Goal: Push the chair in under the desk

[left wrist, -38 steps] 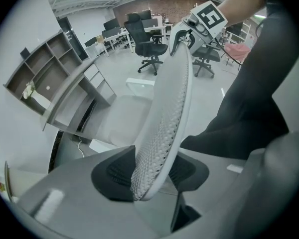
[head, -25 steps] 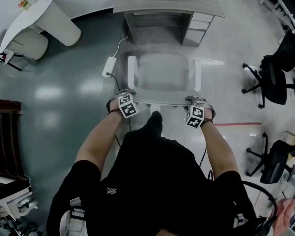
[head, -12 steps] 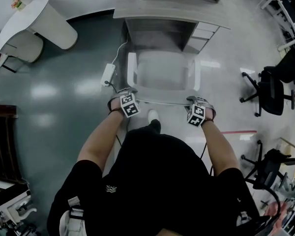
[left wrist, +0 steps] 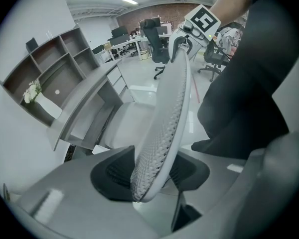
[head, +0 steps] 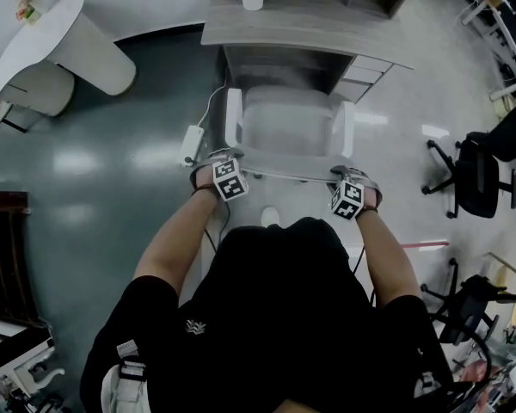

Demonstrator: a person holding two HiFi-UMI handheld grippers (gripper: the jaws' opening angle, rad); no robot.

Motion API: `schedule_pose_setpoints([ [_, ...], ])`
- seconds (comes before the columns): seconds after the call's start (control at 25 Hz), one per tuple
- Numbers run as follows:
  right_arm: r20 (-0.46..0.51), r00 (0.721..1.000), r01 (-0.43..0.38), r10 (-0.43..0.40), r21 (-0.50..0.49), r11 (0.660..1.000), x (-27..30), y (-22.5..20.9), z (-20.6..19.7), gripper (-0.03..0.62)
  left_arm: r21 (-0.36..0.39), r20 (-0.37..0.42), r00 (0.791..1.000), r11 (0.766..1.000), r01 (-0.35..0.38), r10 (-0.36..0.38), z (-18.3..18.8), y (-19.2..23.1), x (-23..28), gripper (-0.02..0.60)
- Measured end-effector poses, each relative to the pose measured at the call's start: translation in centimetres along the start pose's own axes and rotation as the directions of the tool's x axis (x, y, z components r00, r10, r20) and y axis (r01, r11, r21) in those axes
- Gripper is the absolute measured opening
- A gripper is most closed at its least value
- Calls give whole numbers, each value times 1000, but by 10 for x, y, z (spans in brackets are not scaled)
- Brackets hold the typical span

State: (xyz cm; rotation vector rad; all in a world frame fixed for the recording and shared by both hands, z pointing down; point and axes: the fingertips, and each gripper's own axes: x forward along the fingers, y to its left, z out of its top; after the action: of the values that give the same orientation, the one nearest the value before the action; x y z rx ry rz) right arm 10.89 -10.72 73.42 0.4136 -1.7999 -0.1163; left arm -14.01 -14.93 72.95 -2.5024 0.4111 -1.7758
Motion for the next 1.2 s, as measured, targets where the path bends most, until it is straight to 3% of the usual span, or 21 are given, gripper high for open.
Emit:
schedule_pose_setpoints([
  [0.96,44,999,12,-9,-56,998,70,-180,27,110,-12,-58,998,1000,-6,6,19,194,51,199],
  [1.2,106,992,-62,65,-32,998,84,-213,35,103,-17,-101,995,1000,-14,13,23,239,65,204],
])
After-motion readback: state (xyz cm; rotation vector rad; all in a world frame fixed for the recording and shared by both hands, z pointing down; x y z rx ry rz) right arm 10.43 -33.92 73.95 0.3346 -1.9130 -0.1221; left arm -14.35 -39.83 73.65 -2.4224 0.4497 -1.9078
